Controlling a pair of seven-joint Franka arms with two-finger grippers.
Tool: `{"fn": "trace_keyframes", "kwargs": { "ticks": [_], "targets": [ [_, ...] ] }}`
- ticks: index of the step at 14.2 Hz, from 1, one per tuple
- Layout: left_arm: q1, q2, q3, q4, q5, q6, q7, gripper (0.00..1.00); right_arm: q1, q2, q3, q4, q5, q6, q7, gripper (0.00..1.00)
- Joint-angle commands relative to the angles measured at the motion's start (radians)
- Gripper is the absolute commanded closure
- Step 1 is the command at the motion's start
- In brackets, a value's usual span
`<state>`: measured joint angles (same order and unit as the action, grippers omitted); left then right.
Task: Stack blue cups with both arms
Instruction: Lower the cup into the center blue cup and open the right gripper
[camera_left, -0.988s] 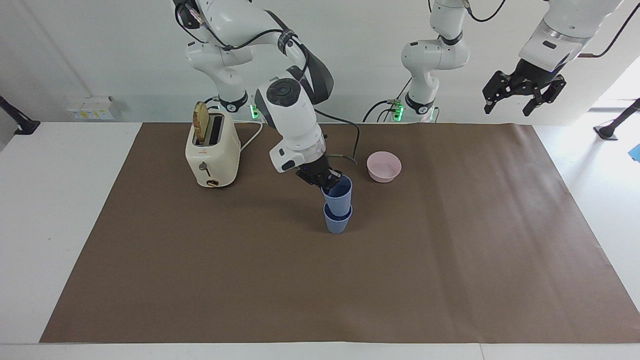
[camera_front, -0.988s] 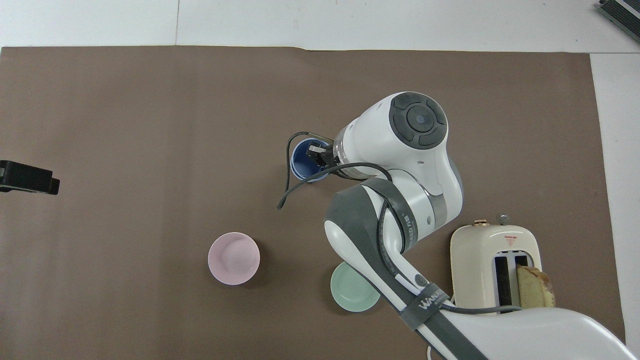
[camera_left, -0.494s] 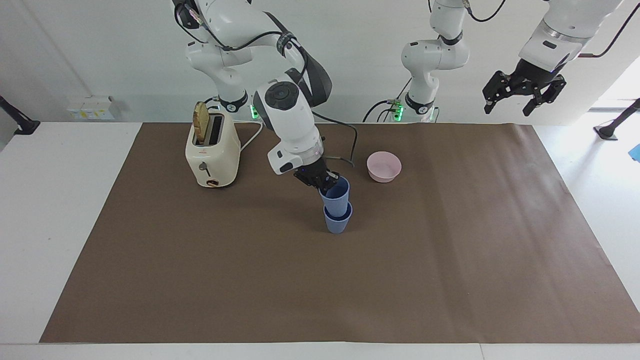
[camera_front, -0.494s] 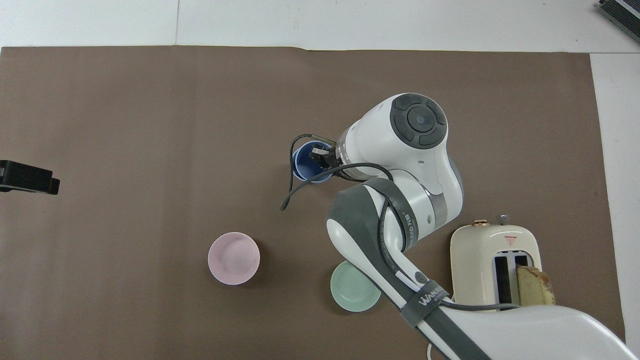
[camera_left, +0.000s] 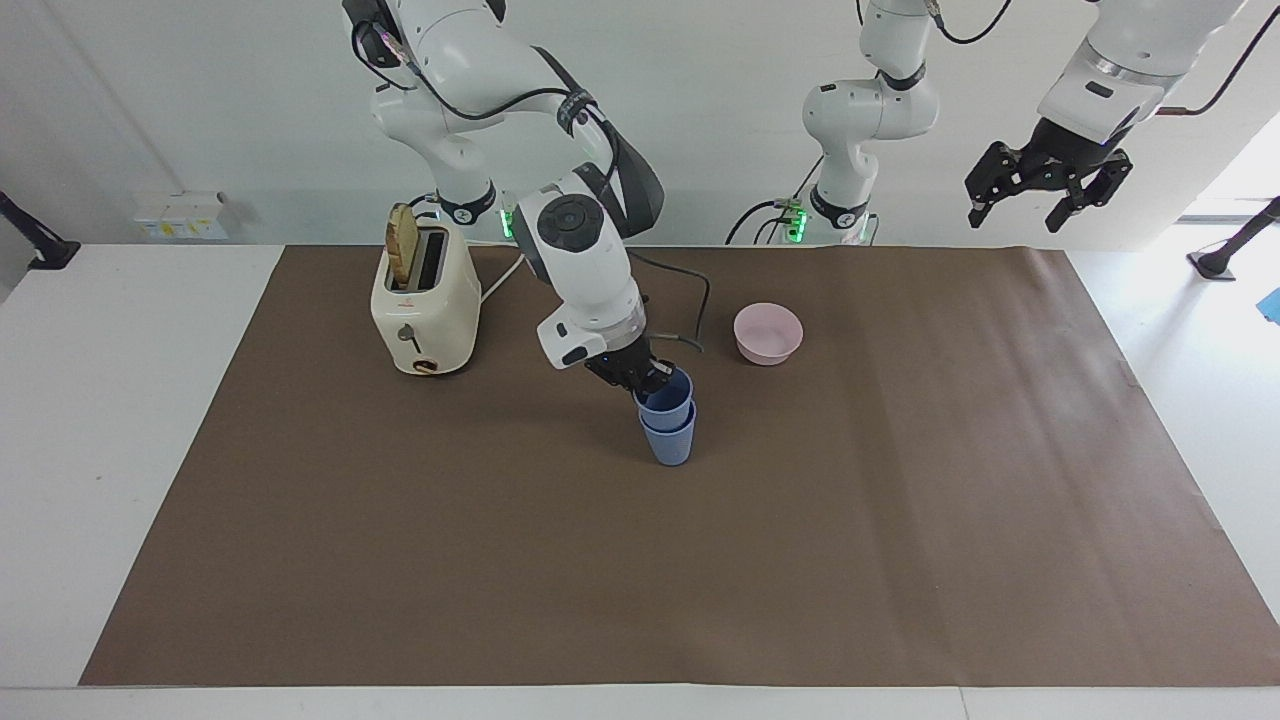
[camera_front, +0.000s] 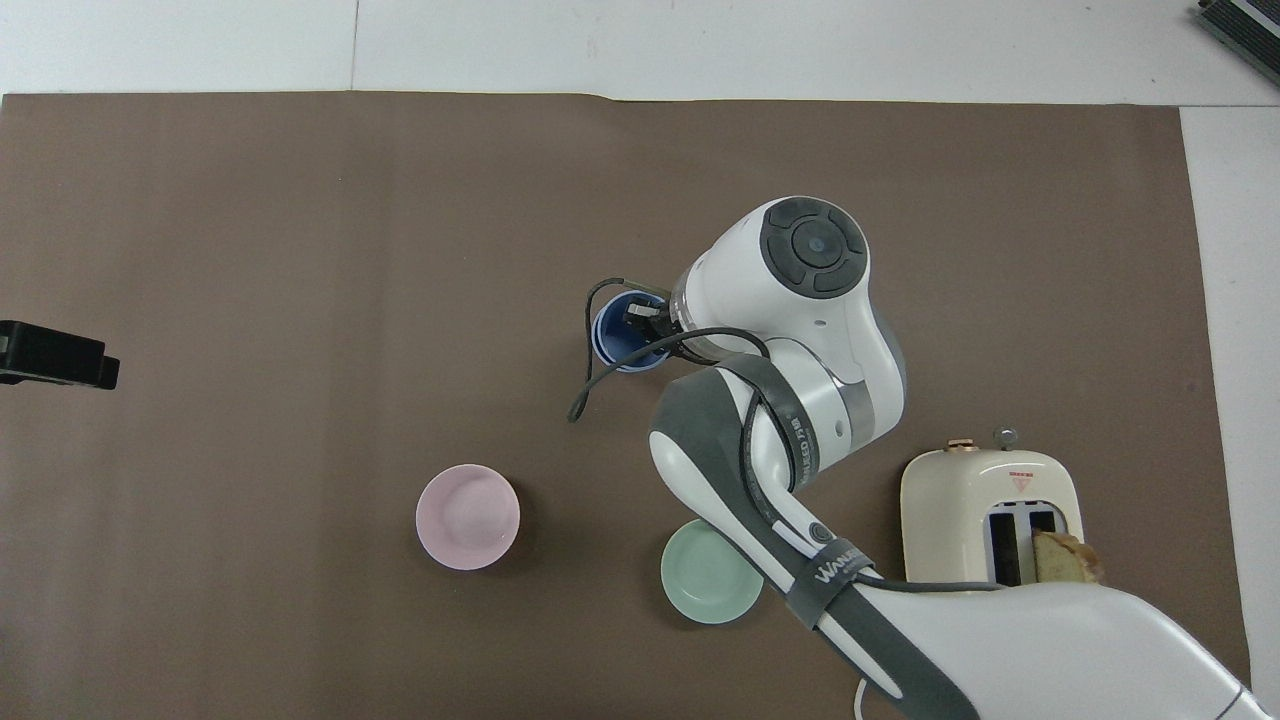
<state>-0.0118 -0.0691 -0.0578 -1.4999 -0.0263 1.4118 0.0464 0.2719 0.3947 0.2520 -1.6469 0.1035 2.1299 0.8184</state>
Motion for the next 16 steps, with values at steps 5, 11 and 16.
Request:
{"fn": "trace_keyframes", "kwargs": {
  "ticks": [5,11,16],
  "targets": [
    [0.007,-0.018,-0.002,-0.011,-0.011,-0.011,-0.005,0.00,-0.013,0.009,0.007,-0.001,-0.010,0.027,-0.022,0.39],
    [0.007,-0.018,-0.002,-0.011,-0.011,-0.011,-0.005,0.00,-0.010,0.007,0.007,0.012,-0.013,0.025,-0.018,0.00],
    [0.007,-0.018,-0.002,-0.011,-0.011,-0.011,-0.005,0.00,-0.045,-0.045,-0.004,0.055,-0.038,-0.034,-0.025,0.00]
  ]
}}
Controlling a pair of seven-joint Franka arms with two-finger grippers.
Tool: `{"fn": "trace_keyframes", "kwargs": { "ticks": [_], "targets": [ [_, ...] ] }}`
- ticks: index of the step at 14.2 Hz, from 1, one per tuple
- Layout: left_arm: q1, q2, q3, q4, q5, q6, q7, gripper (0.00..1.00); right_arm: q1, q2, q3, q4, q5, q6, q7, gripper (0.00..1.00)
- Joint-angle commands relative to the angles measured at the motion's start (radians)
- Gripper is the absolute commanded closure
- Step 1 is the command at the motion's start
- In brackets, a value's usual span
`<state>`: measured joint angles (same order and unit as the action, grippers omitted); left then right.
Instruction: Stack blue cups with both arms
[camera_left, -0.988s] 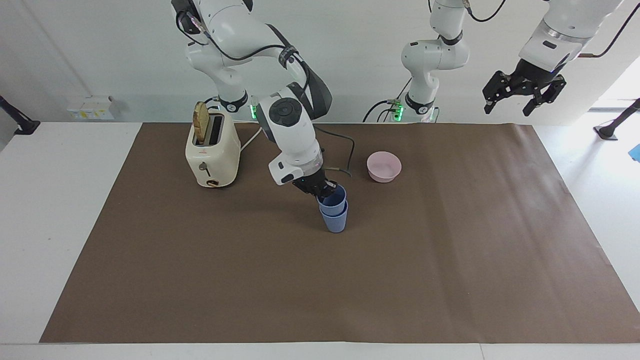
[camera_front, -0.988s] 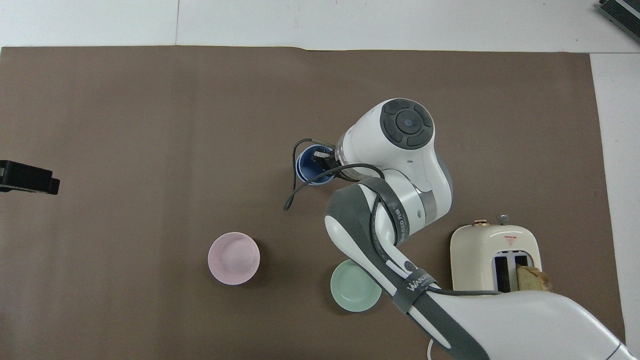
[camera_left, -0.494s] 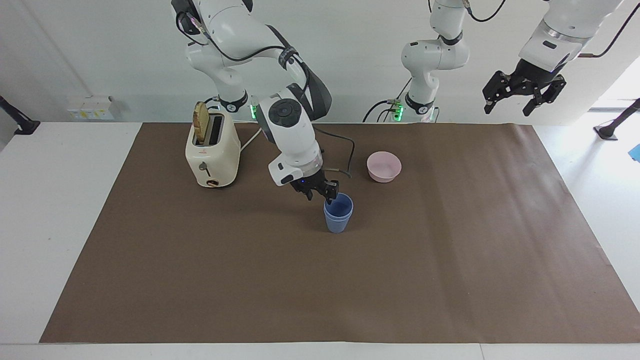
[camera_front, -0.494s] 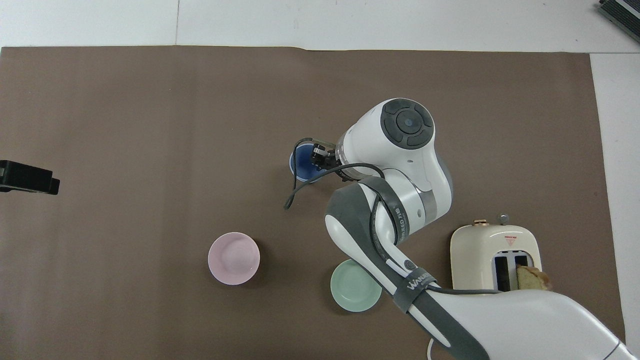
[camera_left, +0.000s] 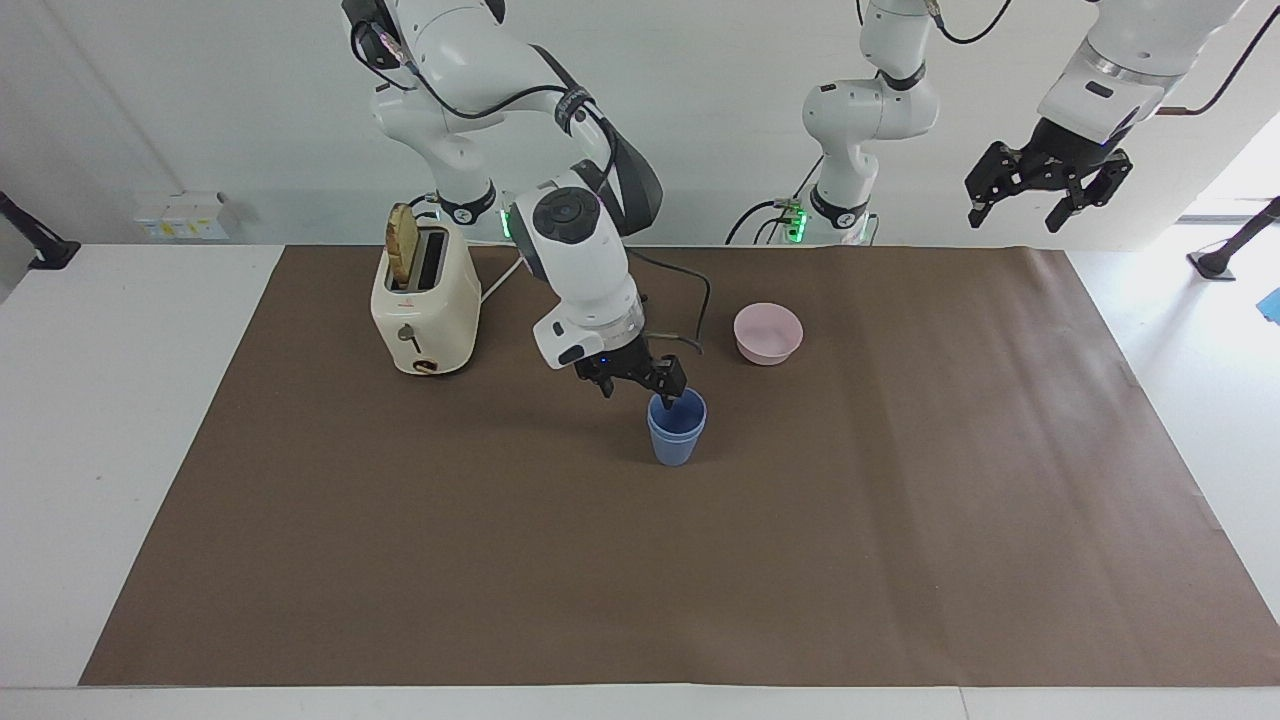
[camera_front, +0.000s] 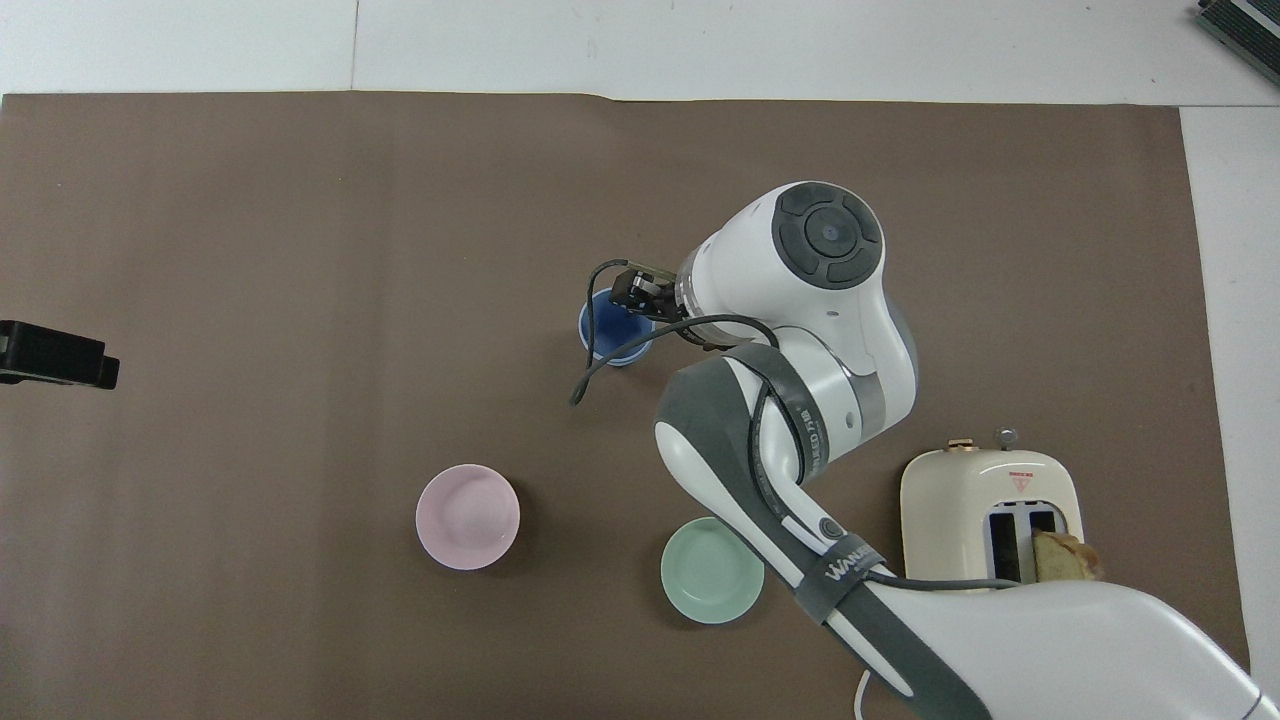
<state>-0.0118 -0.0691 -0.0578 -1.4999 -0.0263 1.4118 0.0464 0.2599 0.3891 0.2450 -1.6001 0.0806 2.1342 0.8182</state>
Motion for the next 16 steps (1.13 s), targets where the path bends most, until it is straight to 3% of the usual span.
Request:
{"fn": "trace_keyframes", "kwargs": {
  "ticks": [1,6,11,16],
  "targets": [
    [0.007,-0.018,-0.002,-0.011,-0.011,-0.011,-0.005,0.00,-0.045,-0.062,0.003,0.009,-0.019,-0.060,-0.031,0.00],
    [0.007,-0.018,-0.002,-0.011,-0.011,-0.011,-0.005,0.00,-0.151,-0.151,0.002,0.098,-0.019,-0.305,-0.183,0.00],
    [0.007,-0.018,-0.002,-0.011,-0.011,-0.011,-0.005,0.00,-0.240,-0.248,0.000,0.100,-0.018,-0.437,-0.321,0.00],
    [0.007,-0.018,-0.002,-0.011,-0.011,-0.011,-0.005,0.00,-0.254,-0.298,-0.015,0.101,-0.080,-0.536,-0.486,0.00]
  ]
}}
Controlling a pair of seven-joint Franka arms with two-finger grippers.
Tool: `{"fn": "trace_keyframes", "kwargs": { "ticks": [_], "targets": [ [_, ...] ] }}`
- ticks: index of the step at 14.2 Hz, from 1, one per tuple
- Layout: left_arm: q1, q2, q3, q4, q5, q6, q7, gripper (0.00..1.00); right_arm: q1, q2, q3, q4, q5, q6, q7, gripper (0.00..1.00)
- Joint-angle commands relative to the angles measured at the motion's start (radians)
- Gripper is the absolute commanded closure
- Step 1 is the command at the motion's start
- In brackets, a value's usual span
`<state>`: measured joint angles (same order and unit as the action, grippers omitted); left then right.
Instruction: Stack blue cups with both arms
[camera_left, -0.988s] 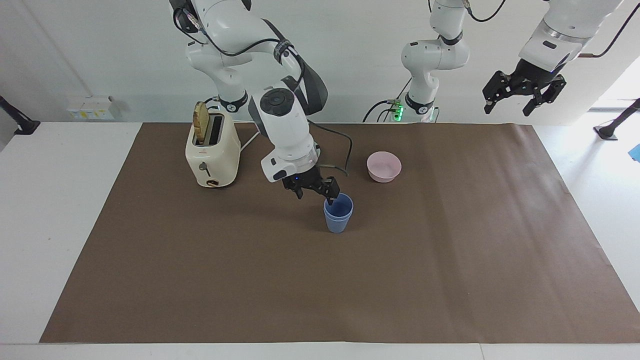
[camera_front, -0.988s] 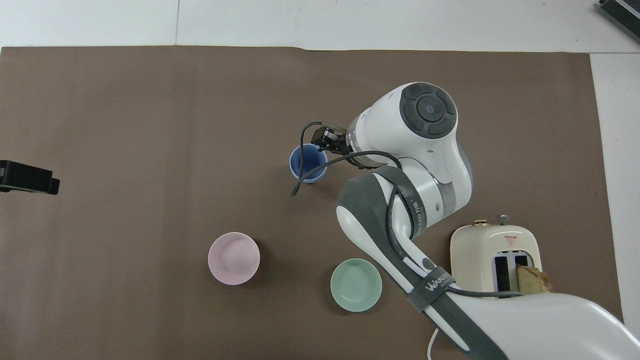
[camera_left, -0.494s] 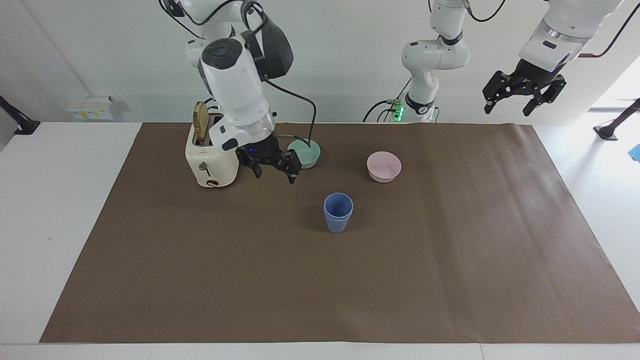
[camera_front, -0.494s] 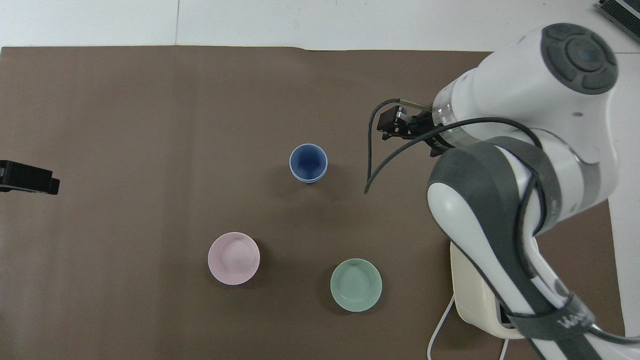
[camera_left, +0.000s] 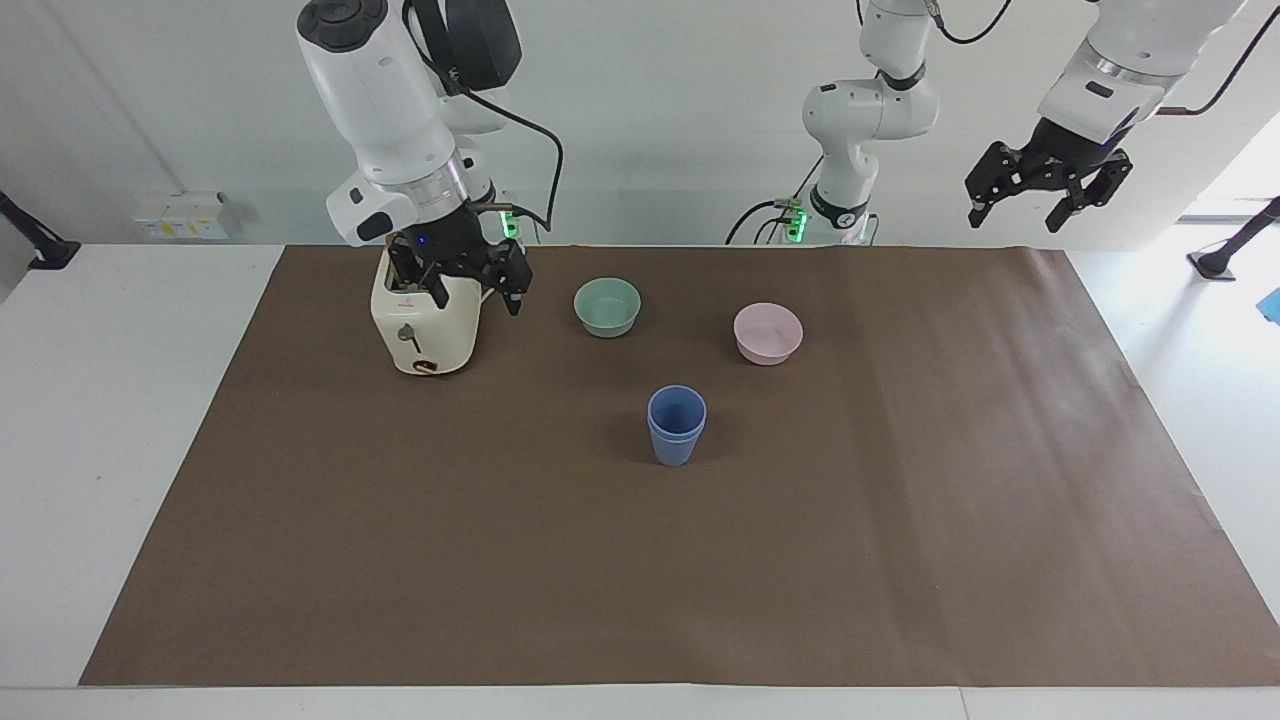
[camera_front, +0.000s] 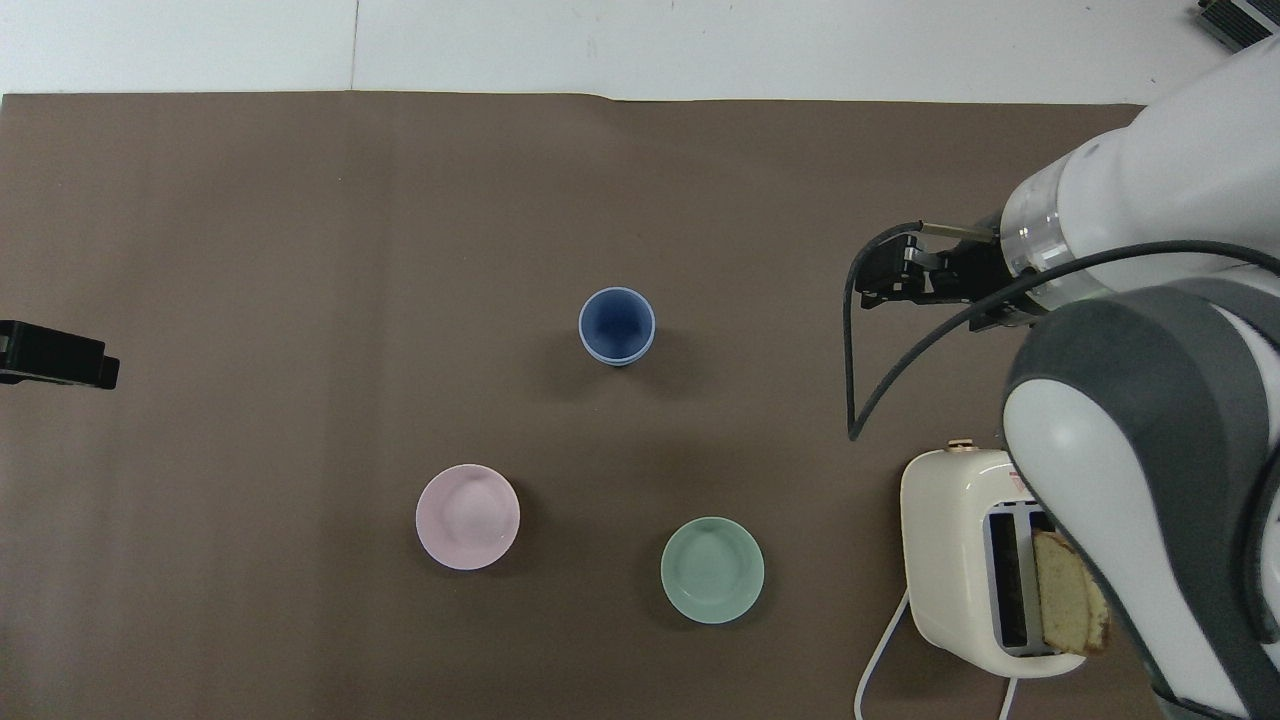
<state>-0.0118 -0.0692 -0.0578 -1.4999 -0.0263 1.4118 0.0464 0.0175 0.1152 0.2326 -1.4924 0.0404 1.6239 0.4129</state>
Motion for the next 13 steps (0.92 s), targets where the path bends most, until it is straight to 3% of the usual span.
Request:
{"fn": "trace_keyframes", "kwargs": {
  "ticks": [1,6,13],
  "targets": [
    [0.007,-0.018,-0.002,-0.011,-0.011,-0.011,-0.005,0.00,-0.011,-0.037,-0.004,-0.006,-0.059,-0.030,-0.130,0.00],
    [0.007,-0.018,-0.002,-0.011,-0.011,-0.011,-0.005,0.00,-0.013,-0.089,-0.105,-0.009,-0.079,-0.044,-0.310,0.00],
    [0.007,-0.018,-0.002,-0.011,-0.011,-0.011,-0.005,0.00,-0.022,-0.134,-0.157,-0.083,-0.056,-0.047,-0.318,0.00]
  ]
}}
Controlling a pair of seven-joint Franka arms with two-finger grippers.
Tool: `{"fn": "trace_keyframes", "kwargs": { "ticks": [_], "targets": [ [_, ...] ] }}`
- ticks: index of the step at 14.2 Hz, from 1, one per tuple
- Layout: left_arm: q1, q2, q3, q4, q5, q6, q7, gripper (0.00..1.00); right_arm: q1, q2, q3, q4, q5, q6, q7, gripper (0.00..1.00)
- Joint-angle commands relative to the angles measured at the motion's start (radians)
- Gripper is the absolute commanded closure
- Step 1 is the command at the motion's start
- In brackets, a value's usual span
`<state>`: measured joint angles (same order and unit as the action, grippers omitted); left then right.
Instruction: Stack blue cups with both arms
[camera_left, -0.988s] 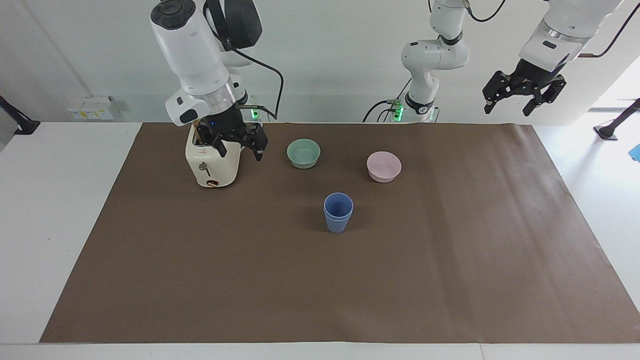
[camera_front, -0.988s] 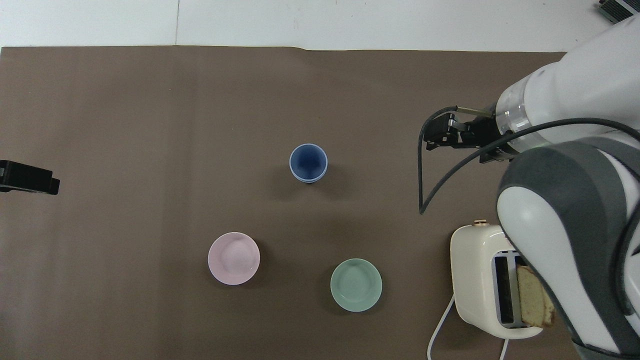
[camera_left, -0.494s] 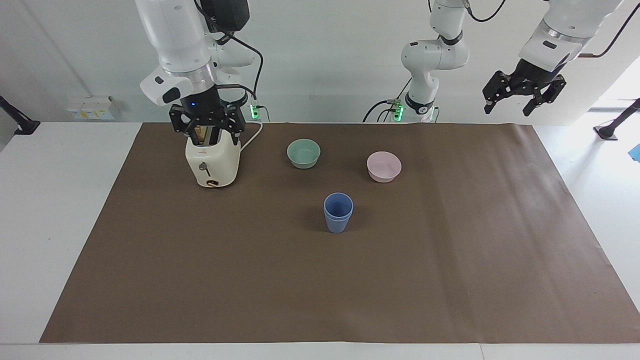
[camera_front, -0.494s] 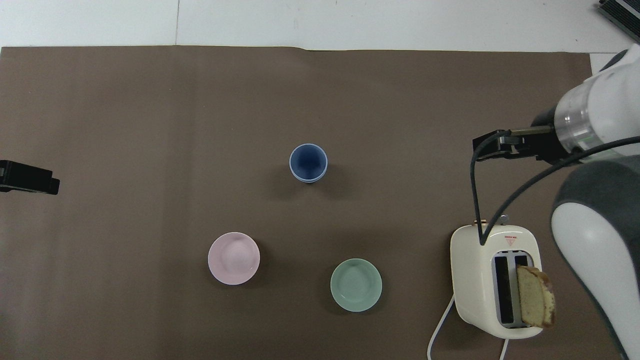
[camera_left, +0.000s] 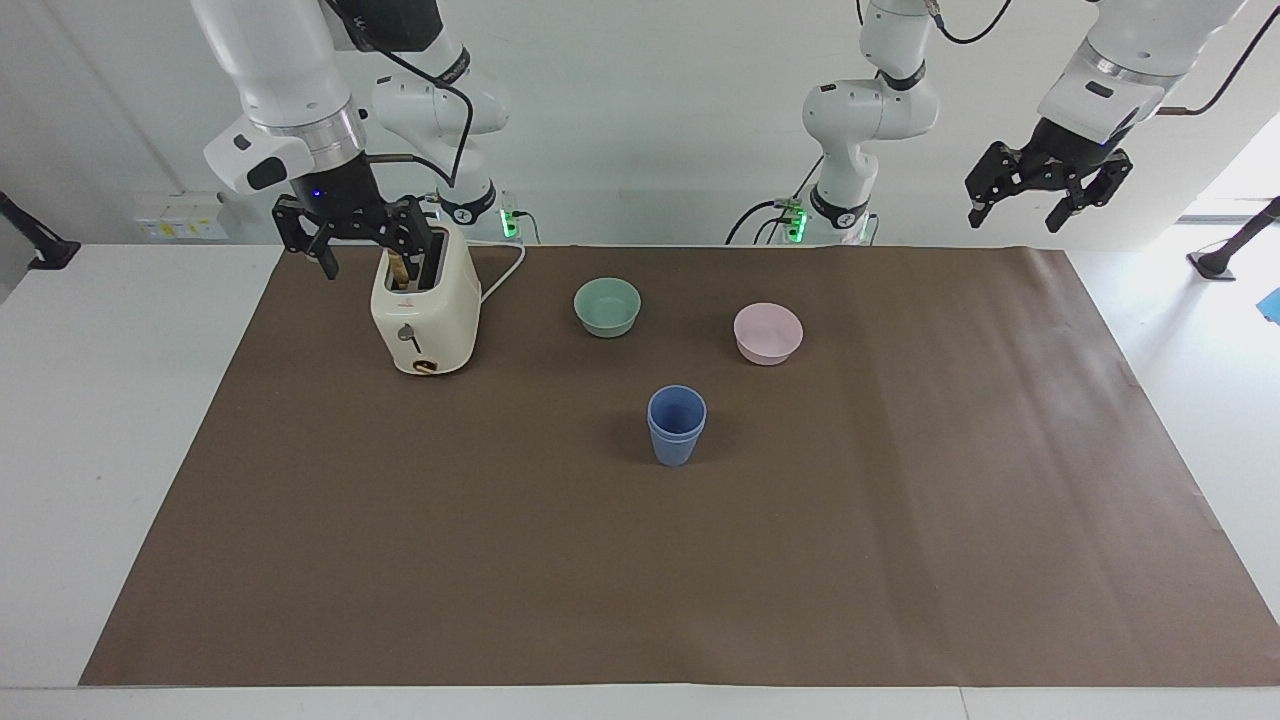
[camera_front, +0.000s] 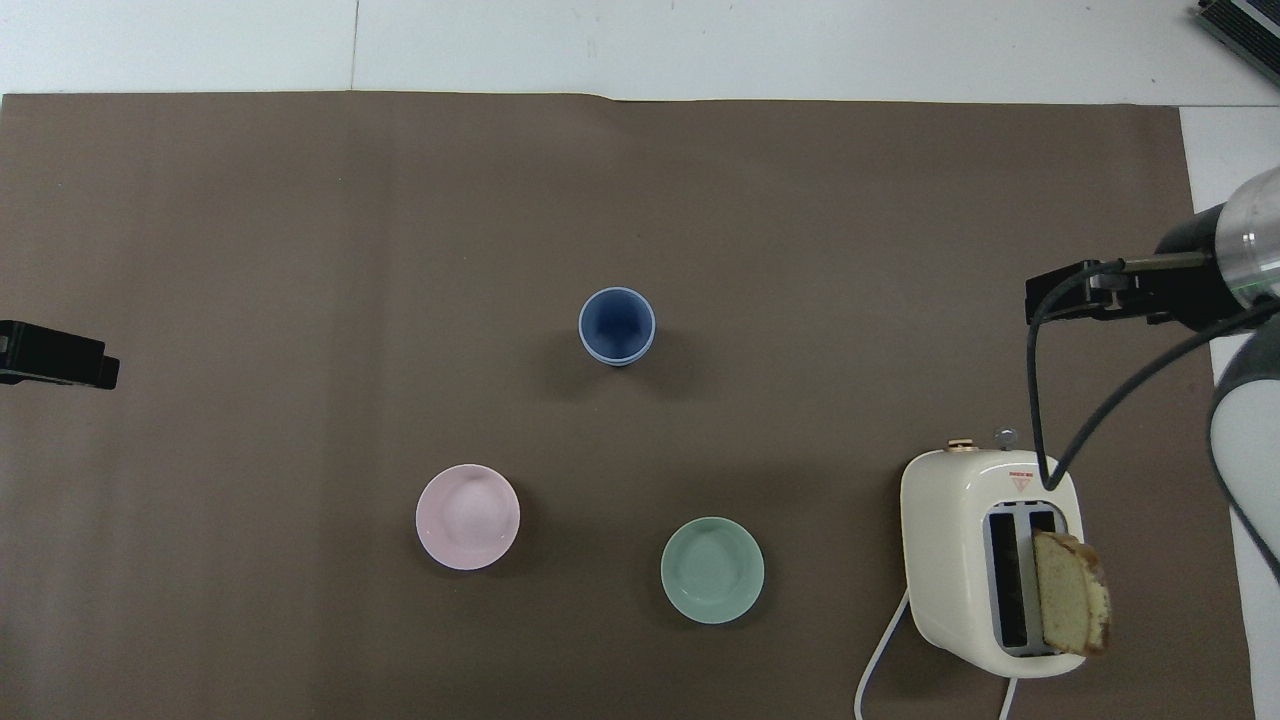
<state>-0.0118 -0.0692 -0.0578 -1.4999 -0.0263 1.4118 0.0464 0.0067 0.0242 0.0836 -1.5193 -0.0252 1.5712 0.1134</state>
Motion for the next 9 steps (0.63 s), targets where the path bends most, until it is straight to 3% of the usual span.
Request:
{"fn": "trace_keyframes", "kwargs": {
  "ticks": [1,9],
  "targets": [
    [0.007,-0.018,-0.002,-0.011,-0.011,-0.011,-0.005,0.00,-0.011,-0.043,-0.008,-0.055,0.010,0.006,-0.018,0.00],
    [0.007,-0.018,-0.002,-0.011,-0.011,-0.011,-0.005,0.00,-0.025,-0.043,-0.008,-0.048,0.008,-0.011,-0.018,0.00]
  ]
}}
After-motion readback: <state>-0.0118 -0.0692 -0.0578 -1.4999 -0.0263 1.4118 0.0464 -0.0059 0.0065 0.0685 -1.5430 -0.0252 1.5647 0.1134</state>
